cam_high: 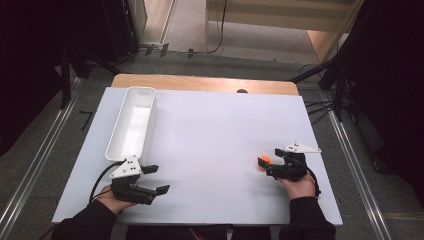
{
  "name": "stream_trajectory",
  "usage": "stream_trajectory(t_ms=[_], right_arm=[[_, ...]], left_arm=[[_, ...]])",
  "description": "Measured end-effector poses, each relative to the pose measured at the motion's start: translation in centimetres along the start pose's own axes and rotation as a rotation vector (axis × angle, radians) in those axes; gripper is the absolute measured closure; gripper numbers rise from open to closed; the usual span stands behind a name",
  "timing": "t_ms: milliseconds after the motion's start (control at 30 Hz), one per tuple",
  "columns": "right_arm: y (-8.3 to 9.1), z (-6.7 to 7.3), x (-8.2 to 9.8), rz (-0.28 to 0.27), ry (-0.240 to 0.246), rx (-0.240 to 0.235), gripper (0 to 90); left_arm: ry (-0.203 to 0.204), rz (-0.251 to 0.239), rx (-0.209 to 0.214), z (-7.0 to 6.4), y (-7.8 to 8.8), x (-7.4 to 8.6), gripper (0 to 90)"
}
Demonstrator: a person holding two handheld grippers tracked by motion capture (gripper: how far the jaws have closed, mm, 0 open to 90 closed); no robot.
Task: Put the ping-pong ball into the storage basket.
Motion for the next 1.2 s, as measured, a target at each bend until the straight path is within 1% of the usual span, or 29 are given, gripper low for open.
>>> stream_trajectory(t_ms=[100,200,300,433,500,567,767,1000,1200], right_arm=[[-0.1,0.0,0.2,0.014,0.002,-0.001,15.9],[-0.2,0.1,0.3,0.029,-0.01,-0.007,15.9],[-0.2,0.1,0.4,0.037,-0.001,-0.003,15.9],[-0.4,0.1,0.5,0.048,0.0,0.008,15.9],[-0.4,0.2,0.6,0.061,0.003,0.013,15.9],[-0.5,0.2,0.8,0.073,0.015,0.012,15.9],[-0.5,0.2,0.9,0.09,0.01,0.017,15.9],[-0.6,0.2,1.1,0.111,0.019,0.018,16.1],[-0.8,0.2,1.3,0.13,0.037,0.019,17.3]], left_arm=[[-0.002,0.001,0.001,0.0,0.0,0.0,19.3],[-0.004,0.003,-0.001,0.0,0.0,0.0,19.3],[-0.003,0.002,-0.001,0.0,0.0,0.0,19.3],[-0.004,0.002,0.001,0.0,0.0,0.0,19.3],[-0.004,0.002,0.001,0.0,0.0,0.0,19.3],[-0.002,0.002,0.001,-0.1,-0.1,0.0,19.3],[0.0,0.001,0.004,-0.1,-0.1,0.0,19.3],[0.001,0.002,0.006,-0.1,-0.1,0.0,19.3],[0.0,0.005,0.006,-0.1,-0.1,0.0,19.3]])
Point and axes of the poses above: each handheld gripper's, and its own axes: y roughly backward along the jaws, x roughly out of its underside, z roughly to its left, the point moved 6 cm from there along -y, roughly forward along the jaws, and after that the axes turned 4 degrees about y, right-handed, at the moved point
